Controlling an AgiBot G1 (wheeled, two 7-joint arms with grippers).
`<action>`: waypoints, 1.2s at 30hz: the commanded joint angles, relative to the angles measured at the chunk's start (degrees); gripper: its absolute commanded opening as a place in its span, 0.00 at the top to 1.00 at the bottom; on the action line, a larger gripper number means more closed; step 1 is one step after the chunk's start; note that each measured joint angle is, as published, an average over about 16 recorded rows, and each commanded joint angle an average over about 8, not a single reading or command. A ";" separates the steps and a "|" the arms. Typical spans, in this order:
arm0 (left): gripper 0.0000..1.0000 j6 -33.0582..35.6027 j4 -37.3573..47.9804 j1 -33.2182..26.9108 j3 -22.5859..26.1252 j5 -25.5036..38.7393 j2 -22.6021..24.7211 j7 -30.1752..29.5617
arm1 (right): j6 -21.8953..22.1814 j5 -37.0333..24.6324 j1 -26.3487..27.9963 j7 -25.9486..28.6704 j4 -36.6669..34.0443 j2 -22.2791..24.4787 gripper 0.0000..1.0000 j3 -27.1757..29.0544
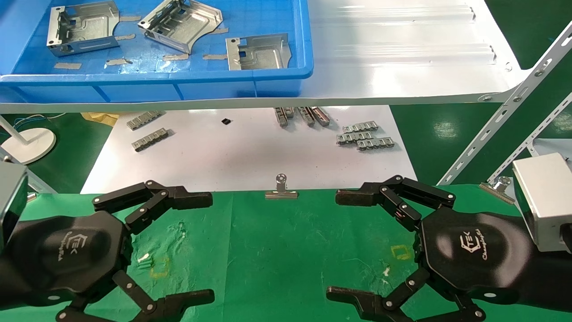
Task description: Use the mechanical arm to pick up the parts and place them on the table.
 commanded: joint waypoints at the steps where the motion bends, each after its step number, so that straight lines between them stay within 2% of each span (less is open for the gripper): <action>1: 0.00 0.00 0.00 0.00 0.00 0.00 0.00 0.00 | 0.00 0.00 0.00 0.00 0.00 0.00 0.00 0.00; 15: 0.00 0.00 0.00 0.00 0.00 0.00 0.00 0.00 | 0.00 0.00 0.00 0.00 0.00 0.00 0.00 0.00; 16: 0.00 0.00 0.00 0.00 0.00 0.00 0.00 0.00 | 0.00 0.00 0.00 0.00 0.00 0.00 0.07 0.00; 23: 0.00 0.00 0.00 0.00 0.00 0.00 0.00 0.00 | 0.00 0.00 0.00 0.00 0.00 0.00 0.94 0.00; 24: 0.00 0.00 0.00 0.00 0.00 0.00 0.00 0.00 | 0.00 0.00 0.00 0.00 0.00 0.00 1.00 0.00; 36: 0.00 0.00 0.00 0.00 0.00 0.00 0.00 0.00 | 0.00 0.00 0.00 0.00 0.00 0.00 1.00 0.00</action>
